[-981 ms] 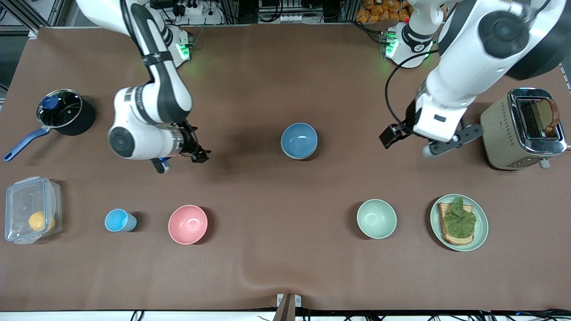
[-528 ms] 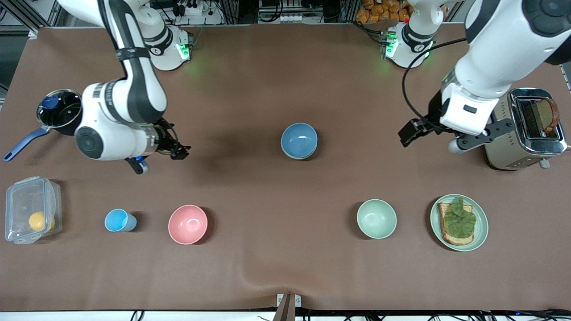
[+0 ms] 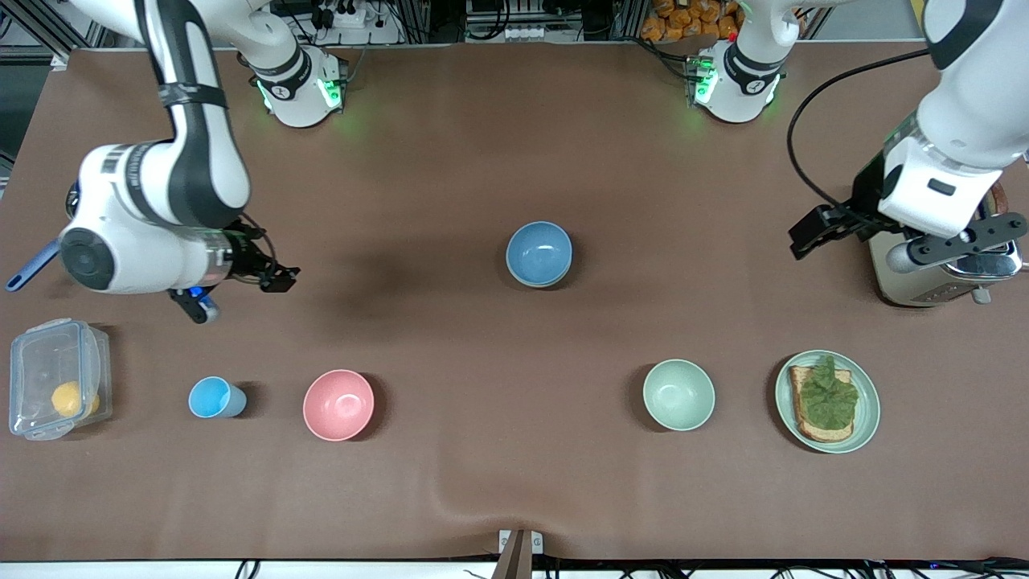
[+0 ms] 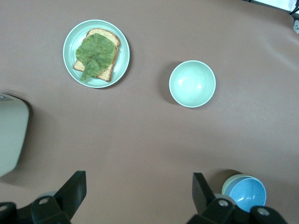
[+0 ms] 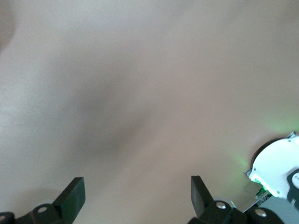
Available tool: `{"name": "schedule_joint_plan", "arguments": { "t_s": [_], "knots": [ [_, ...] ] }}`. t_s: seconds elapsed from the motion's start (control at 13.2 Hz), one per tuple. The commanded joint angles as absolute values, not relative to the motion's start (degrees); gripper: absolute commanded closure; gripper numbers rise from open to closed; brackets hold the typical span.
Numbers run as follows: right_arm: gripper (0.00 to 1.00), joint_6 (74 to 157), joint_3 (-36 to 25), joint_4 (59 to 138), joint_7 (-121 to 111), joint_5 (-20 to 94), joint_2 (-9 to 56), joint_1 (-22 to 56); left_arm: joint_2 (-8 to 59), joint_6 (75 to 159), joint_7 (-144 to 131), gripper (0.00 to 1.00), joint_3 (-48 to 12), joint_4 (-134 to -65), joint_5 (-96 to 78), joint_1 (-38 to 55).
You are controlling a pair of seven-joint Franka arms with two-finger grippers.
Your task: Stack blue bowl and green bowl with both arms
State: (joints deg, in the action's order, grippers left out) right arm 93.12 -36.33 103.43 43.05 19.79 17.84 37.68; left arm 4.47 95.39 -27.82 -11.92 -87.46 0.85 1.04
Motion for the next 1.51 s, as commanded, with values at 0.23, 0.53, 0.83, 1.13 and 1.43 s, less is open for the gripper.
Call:
{"name": "schedule_joint_plan", "arguments": {
  "t_s": [0.23, 0.53, 0.83, 1.13, 1.43],
  "knots": [
    [0.00, 90.3, -20.9, 95.9, 35.1, 9.6, 15.7, 17.0, 3.3, 93.1, -25.8, 0.00, -10.1, -87.2, -0.2, 2.0],
    [0.00, 91.1, -12.1, 96.0, 26.8, 7.2, 9.6, 6.9, 3.5, 88.9, -19.4, 0.00, -8.4, -84.3, -0.1, 2.1],
    [0.00, 91.8, -7.0, 95.9, 18.7, 6.7, 4.8, 0.8, 3.5, 86.1, -12.6, 0.00, -7.0, -83.8, 0.0, 1.7],
    [0.00, 95.0, -3.3, 97.4, 9.6, 6.7, -0.4, -3.8, 3.3, 85.5, -12.0, 0.00, -6.9, -84.0, 0.3, 1.7],
    [0.00, 96.6, -2.8, 97.2, 9.4, 6.6, -3.2, -2.9, 2.2, 85.3, -12.1, 0.00, -6.9, -84.9, 0.4, 1.8]
  ]
}}
